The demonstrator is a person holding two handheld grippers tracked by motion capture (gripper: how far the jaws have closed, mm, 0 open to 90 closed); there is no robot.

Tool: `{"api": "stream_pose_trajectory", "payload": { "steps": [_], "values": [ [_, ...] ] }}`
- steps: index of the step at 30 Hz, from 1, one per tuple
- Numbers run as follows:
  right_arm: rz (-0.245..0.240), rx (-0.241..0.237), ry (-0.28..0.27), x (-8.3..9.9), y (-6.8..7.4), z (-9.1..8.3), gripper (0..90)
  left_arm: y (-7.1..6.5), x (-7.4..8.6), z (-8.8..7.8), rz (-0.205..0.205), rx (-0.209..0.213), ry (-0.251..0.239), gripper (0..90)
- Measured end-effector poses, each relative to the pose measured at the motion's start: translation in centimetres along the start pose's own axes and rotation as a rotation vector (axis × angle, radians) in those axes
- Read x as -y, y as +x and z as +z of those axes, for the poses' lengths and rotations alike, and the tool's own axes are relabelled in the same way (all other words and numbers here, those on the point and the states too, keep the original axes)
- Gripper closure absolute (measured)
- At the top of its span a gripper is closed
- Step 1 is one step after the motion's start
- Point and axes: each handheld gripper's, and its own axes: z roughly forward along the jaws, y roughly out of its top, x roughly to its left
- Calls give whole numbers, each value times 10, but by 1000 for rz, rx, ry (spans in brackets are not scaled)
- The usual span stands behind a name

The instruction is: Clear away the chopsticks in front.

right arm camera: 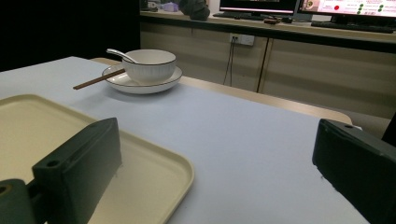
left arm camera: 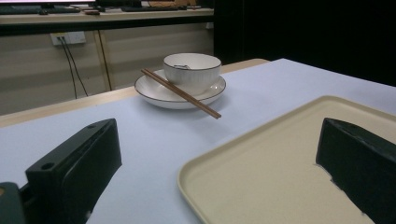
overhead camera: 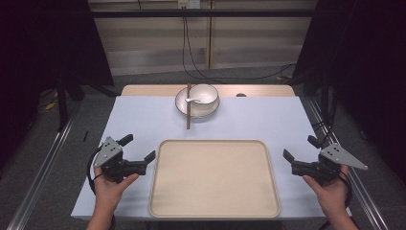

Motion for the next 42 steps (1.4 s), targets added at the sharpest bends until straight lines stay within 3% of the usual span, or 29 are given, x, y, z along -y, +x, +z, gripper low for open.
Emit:
{"api": "stream_pose_trajectory", "payload": {
  "steps": [5, 9, 13, 23, 29, 30, 34, 35, 38, 42],
  "values": [
    [-3, -5, 5, 1, 5, 0, 11, -4, 0, 6, 6, 21, 16, 0],
    [-7, -12, 0, 2, 7, -4, 11, -7, -1, 8, 23, 9, 35, 0],
    [-11, -28, -8, 1, 8, -8, 11, -7, -7, 12, -9, 14, 8, 0],
    [0, -60, -26, 0, 12, -6, 12, -7, -16, 20, -38, 36, -14, 0],
    [1, -75, -17, 0, 14, -6, 14, -6, -21, 46, -46, 23, 15, 3],
    [-12, -74, -16, 0, 15, -6, 14, -5, -22, 56, -41, 10, 20, 3],
    [-25, -84, -19, -1, 20, -6, 14, -1, -24, 73, -43, 2, 24, 3],
    [-35, -85, -21, -1, 19, -6, 14, 1, -25, 84, -50, 1, 41, 3],
    [-30, -92, -14, -1, 19, -7, 14, 3, -27, 95, -48, -2, 63, 3],
    [-31, -82, -15, 0, 20, -7, 14, 8, -29, 114, -79, -23, 72, 9]
  ]
}}
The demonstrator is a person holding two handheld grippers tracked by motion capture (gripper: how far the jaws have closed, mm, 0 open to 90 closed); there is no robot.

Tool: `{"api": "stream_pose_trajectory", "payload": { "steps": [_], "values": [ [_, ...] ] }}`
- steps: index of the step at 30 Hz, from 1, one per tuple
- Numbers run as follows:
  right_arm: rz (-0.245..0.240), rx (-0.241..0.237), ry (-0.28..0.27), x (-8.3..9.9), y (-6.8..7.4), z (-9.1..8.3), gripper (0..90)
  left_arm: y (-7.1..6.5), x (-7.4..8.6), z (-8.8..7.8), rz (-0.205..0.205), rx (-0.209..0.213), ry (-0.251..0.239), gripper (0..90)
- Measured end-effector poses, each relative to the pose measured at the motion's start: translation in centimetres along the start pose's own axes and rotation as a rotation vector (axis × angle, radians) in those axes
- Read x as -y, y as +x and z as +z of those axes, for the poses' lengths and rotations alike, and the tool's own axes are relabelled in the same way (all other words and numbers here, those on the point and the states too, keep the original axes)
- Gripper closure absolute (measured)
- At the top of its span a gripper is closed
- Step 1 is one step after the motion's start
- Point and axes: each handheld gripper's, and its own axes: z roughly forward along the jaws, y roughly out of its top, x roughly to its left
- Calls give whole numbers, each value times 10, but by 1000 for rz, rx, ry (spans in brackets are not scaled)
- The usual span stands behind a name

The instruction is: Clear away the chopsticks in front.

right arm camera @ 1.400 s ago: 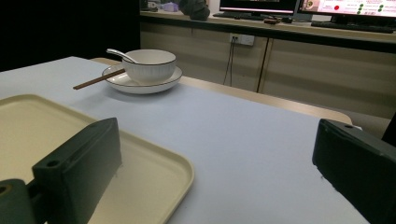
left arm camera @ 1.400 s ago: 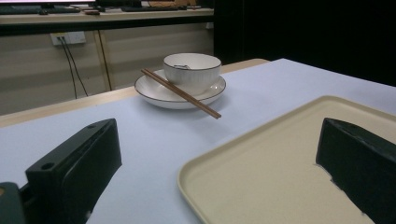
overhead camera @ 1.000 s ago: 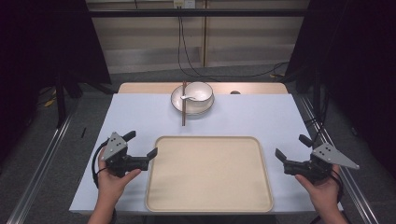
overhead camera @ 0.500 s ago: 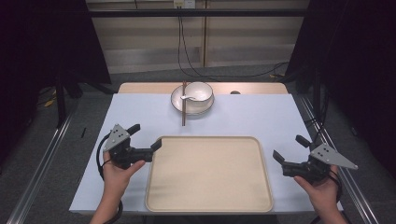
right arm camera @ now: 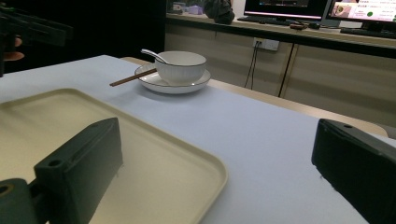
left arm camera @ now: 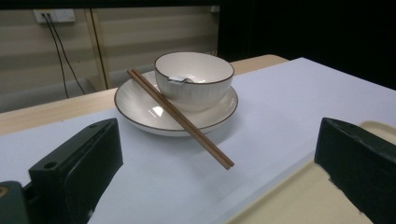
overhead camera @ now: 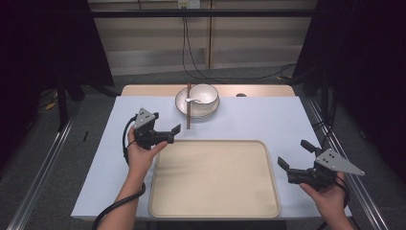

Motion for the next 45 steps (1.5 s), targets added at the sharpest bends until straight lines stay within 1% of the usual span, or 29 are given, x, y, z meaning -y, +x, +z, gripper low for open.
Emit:
{"api": "stream_pose_trajectory", "payload": {
  "steps": [1, 2, 3, 4, 6, 7, 9, 10, 12, 14, 15, 16, 18, 20, 21, 23, 25, 26, 27, 28, 31, 32, 34, 36, 37, 38, 40, 41, 45],
  "values": [
    [0, 0, 0, 0, 0, 0, 14, 2, 0, 4, -8, -9, 2, 9],
    [-2, -15, 0, 0, 1, 0, 18, 5, -1, 12, -12, -36, 21, 11],
    [-2, -15, 0, 0, 1, 0, 18, 5, -1, 12, -12, -36, 21, 11],
    [-5, -18, 3, 1, 0, -1, 18, 8, -1, 20, -19, -51, 37, 11],
    [-3, -14, 3, 1, -1, -1, 18, 10, -1, 23, -16, -57, 48, 11],
    [4, -14, 0, 1, -1, -1, 18, 14, -1, 30, -33, -78, 55, 11],
    [2, -9, -1, 2, -2, -2, 18, 19, 0, 36, -42, -95, 73, 11],
    [7, -12, 3, 2, -2, -2, 18, 21, 0, 38, -39, -104, 85, 11],
    [4, -15, 1, 2, -2, -3, 18, 23, 1, 41, -46, -106, 90, 11],
    [4, -21, 11, 2, -3, -4, 18, 25, 4, 48, -65, -124, 107, 12],
    [4, -21, 11, 2, -3, -4, 18, 25, 4, 48, -65, -124, 107, 17],
    [4, -4, 7, 3, -2, -4, 18, 27, 5, 51, -72, -122, 106, 19],
    [4, -4, 5, 3, -2, -4, 18, 29, 4, 58, -71, -139, 125, 21],
    [5, -2, 5, 3, -2, -4, 18, 30, 4, 61, -76, -143, 125, 21],
    [1, -9, 4, 3, -1, -5, 18, 30, 2, 65, -69, -149, 142, 27],
    [2, -8, 7, 3, 0, -5, 18, 31, 2, 67, -67, -145, 143, 44],
    [-1, -7, 5, 3, 0, -5, 19, 32, 0, 71, -67, -153, 148, 56],
    [-3, -3, 5, 4, 1, -5, 19, 33, -1, 72, -63, -157, 163, 56],
    [-6, -6, 5, 4, 0, -5, 19, 33, -2, 74, -68, -160, 164, 90],
    [-3, -5, 8, 4, 0, -5, 19, 35, -3, 77, -64, -162, 176, 95],
    [-2, -14, 6, 5, 0, -5, 19, 35, -4, 82, -70, -167, 181, 101],
    [-2, -13, 10, 5, 0, -5, 19, 36, -5, 86, -54, -170, 206, 103],
    [-2, -13, 11, 5, 0, -5, 19, 36, -5, 87, -58, -177, 205, 104],
    [-4, -15, 10, 5, 1, -4, 21, 37, -7, 91, -56, -168, 207, 107],
    [-4, -19, 11, 4, 1, -4, 21, 36, -8, 94, -54, -175, 209, 108],
    [-7, -20, 9, 4, 1, -4, 21, 37, -9, 95, -46, -174, 219, 113],
    [-6, -19, 9, 4, 2, -4, 21, 36, -9, 97, -49, -175, 219, 125],
    [-7, -16, 9, 4, 2, -4, 21, 36, -8, 101, -39, -178, 236, 127],
    [-2, -15, 9, 4, 1, -5, 24, 36, -8, 106, -49, -188, 235, 127]
  ]
}}
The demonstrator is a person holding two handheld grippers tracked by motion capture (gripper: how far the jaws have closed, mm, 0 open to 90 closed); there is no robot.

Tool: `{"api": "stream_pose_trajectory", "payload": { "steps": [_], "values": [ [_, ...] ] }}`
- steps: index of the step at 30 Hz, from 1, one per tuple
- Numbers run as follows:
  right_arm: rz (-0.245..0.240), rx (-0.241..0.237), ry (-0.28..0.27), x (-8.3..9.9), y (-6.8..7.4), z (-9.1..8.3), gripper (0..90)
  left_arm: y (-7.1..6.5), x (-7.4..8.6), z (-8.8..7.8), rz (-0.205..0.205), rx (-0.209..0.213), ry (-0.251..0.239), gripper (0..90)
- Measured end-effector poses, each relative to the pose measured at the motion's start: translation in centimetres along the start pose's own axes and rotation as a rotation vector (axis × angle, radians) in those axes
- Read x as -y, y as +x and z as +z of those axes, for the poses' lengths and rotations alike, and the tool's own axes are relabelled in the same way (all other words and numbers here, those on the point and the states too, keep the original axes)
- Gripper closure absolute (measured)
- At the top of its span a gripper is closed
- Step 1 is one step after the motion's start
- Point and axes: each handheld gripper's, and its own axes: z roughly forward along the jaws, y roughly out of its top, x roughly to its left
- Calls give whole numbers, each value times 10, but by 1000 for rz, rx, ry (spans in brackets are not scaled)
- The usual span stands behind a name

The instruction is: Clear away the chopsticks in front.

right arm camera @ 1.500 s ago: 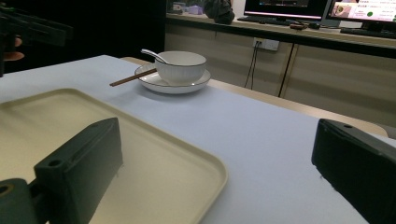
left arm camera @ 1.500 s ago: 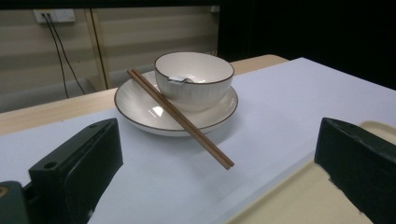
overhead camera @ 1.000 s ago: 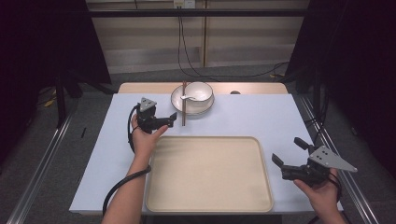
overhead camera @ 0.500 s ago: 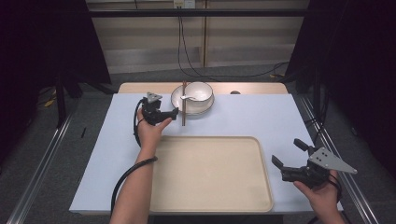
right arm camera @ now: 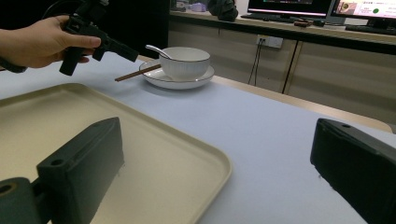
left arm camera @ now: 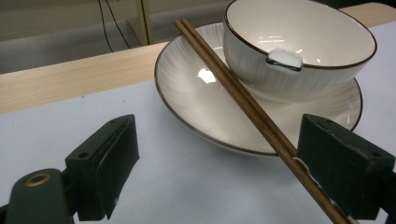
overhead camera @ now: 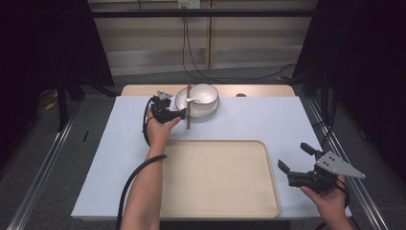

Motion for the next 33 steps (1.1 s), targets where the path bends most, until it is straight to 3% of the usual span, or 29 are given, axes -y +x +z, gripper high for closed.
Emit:
{"api": "stream_pose_trajectory", "payload": {
  "steps": [4, 8, 9, 10, 14, 20, 28, 29, 31, 33],
  "values": [
    [-1, 0, -3, 0, 0, 0, 24, -1, -2, 6, 5, -17, 9, 127],
    [-2, 1, -1, 0, -2, -1, 24, -3, -6, 11, 36, -16, 27, 134],
    [0, 1, -4, 1, -2, 0, 24, -5, -7, 13, 17, -21, 14, 136],
    [6, 6, -3, 1, -2, -1, 25, -4, -8, 14, 38, -18, 33, 138],
    [13, 4, 0, 1, -3, -1, 27, -6, -11, 16, 34, -18, 29, 152],
    [20, 6, -3, 1, -5, -1, 27, -7, -11, 21, 40, -38, 73, 222],
    [25, -2, -1, 1, -4, -1, 29, -9, -8, 26, 35, -25, 60, 252],
    [20, 1, -2, 2, -4, -1, 29, -9, -8, 25, 50, -27, 68, 270],
    [21, -3, 1, 2, -4, -1, 29, -9, -8, 26, 28, -21, 56, 286],
    [23, 0, 2, 2, -4, -1, 29, -9, -8, 25, 39, -21, 73, 325]
  ]
}}
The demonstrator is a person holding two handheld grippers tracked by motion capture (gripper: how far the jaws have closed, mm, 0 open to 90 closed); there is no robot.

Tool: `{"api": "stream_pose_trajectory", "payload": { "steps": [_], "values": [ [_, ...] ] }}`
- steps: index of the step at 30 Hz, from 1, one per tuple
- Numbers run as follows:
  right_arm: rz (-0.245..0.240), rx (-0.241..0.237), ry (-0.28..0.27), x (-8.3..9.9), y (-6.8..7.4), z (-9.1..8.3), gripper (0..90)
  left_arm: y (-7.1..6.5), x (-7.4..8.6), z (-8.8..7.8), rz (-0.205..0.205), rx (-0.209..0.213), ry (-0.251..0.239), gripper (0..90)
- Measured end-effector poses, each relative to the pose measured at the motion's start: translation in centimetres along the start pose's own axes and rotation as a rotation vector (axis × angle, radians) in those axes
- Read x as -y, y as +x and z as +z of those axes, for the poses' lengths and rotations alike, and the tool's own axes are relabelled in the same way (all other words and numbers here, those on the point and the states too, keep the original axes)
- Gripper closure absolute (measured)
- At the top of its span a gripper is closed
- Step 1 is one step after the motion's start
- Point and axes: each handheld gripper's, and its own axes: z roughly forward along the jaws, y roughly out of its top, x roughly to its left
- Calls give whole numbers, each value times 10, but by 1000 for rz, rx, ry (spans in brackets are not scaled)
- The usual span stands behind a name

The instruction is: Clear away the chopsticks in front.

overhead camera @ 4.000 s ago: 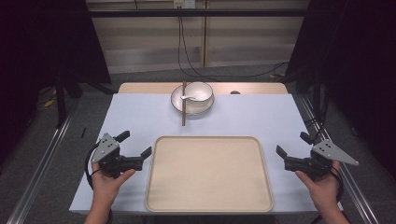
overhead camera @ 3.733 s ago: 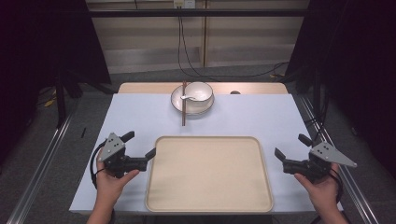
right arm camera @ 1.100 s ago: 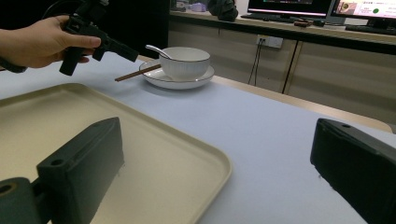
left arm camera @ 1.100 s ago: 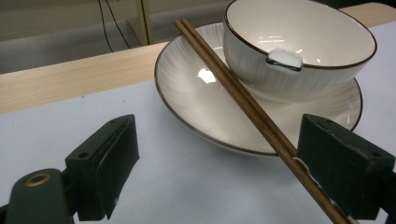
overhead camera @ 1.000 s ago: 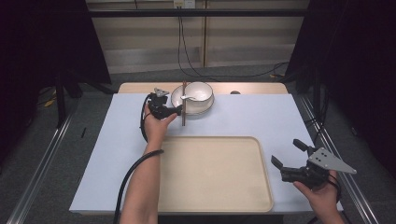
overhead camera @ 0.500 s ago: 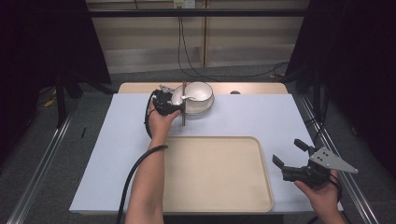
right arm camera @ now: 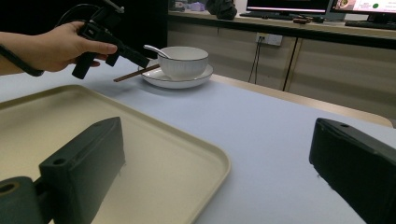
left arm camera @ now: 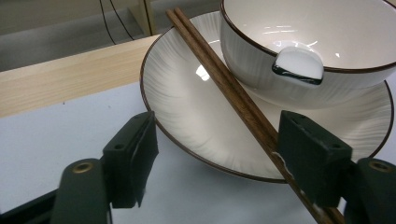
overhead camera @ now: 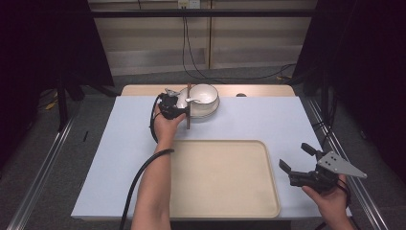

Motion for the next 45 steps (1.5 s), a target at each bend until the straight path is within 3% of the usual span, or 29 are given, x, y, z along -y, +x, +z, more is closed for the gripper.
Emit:
{"api": "stream_pose_trajectory", "payload": {
  "steps": [3, 9, 10, 12, 22, 26, 29, 34, 39, 40, 45],
  "values": [
    [-1, 1, -2, 0, 0, 0, 29, 2, 0, 0, -23, -2, -15, 376],
    [-9, -7, -2, 0, 1, 0, 29, 3, -1, -1, -14, -2, -11, 459],
    [-5, -4, 2, 0, 1, 0, 29, 3, 0, 0, -53, 4, -21, 460],
    [-9, -16, 8, 1, 0, 0, 29, 5, 1, -1, -36, 9, -8, 463],
    [-7, -8, 12, 1, 2, 1, 29, 3, 0, 2, -49, 37, -11, 463],
    [-10, -4, 5, 1, 1, 1, 29, 1, 1, 3, -47, 23, 11, 482],
    [-8, -1, 10, 1, 2, 1, 29, 2, 1, 4, -60, 13, -3, 504],
    [-13, 0, 7, 2, 2, 2, 29, 4, 2, 2, -32, 0, 28, 565],
    [-12, -7, 10, 2, 2, 2, 29, 7, 4, 1, -51, -1, 50, 656],
    [-12, -6, 9, 2, 2, 2, 29, 7, 4, 1, -74, 4, 36, 668],
    [-14, -20, 21, 2, 2, 2, 29, 7, 4, 0, -114, 4, 30, 727]
  ]
}}
